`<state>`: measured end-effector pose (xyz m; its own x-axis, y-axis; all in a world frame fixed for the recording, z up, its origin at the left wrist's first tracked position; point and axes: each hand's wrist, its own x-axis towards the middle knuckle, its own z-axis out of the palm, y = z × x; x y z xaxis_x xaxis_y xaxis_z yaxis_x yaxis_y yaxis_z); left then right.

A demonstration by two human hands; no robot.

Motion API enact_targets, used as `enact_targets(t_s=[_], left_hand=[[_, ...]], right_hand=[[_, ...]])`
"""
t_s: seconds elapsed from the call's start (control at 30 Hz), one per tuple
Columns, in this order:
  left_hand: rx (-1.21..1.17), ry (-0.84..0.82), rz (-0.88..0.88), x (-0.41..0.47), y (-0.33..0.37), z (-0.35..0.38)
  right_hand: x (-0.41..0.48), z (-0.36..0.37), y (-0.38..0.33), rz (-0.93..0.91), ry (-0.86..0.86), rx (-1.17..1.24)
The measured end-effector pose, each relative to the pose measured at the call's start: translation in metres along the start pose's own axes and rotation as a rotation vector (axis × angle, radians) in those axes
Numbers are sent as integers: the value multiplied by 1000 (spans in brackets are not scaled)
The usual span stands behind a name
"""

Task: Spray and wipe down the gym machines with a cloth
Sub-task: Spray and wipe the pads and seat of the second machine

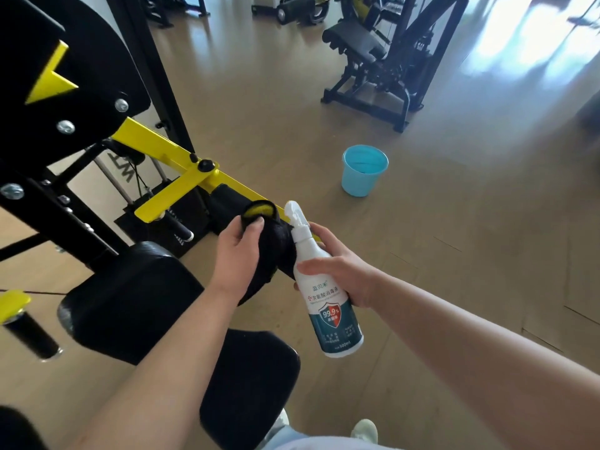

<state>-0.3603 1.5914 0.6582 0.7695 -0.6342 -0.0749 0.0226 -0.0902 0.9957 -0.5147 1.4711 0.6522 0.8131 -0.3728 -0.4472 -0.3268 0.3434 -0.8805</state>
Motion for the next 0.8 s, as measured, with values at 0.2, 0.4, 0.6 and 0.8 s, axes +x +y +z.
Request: enact_targets(t_s=[0.2, 0.4, 0.6, 0.8], left_hand=[[-58, -109, -65, 1, 5, 6], [-182, -223, -129, -9, 10, 11], [-83, -187, -126, -2, 6, 9], [529, -181, 14, -2, 5, 47]], right_hand=[[-6, -5, -10, -18, -54, 39], [-10, -8, -14, -15, -67, 90], [-12, -20, -14, -32, -79, 177], [-19, -50, -29, -11, 118, 95]])
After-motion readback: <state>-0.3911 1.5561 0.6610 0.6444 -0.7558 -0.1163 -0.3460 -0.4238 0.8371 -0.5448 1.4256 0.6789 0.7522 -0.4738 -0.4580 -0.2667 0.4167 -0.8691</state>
